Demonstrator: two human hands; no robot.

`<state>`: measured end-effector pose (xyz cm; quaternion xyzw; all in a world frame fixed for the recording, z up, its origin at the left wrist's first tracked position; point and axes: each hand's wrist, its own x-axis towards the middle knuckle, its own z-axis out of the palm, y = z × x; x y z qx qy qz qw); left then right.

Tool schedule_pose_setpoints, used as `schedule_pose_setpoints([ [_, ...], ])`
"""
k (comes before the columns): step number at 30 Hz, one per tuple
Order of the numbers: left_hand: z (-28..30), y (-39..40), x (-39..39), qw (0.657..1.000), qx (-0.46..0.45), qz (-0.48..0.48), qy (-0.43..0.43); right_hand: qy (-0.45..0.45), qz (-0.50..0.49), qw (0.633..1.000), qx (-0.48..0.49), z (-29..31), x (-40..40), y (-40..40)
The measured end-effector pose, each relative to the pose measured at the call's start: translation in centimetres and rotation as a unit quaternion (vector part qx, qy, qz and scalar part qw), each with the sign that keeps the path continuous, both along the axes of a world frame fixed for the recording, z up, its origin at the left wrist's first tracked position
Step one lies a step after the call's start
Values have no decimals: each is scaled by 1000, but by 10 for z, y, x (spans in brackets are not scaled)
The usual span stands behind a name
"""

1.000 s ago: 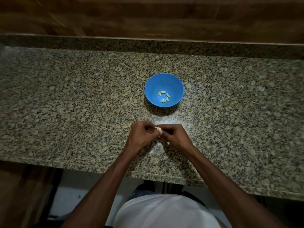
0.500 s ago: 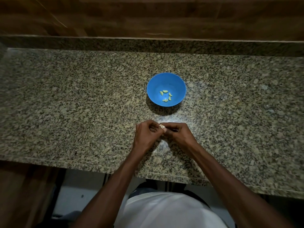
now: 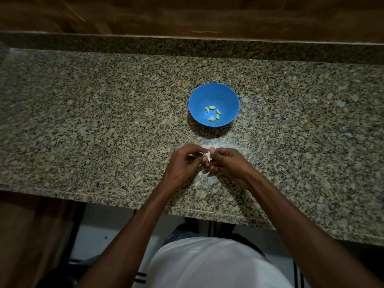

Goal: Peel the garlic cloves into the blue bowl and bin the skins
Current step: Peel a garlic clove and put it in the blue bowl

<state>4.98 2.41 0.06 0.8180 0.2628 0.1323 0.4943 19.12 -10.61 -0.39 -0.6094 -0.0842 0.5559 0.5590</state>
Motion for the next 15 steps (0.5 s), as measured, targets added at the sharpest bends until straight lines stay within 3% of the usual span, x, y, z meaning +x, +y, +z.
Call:
schedule_pose_setpoints([
  [5, -2, 1, 2, 999, 14, 27, -14, -89, 7, 996, -9, -4, 5, -4],
  [10, 0, -5, 3, 990, -108, 86, 3, -137, 3, 989, 50, -2, 4, -10],
  [15, 1, -6, 4, 971, -206, 117, -13, -161, -6, 986, 46, -5, 1, -8],
])
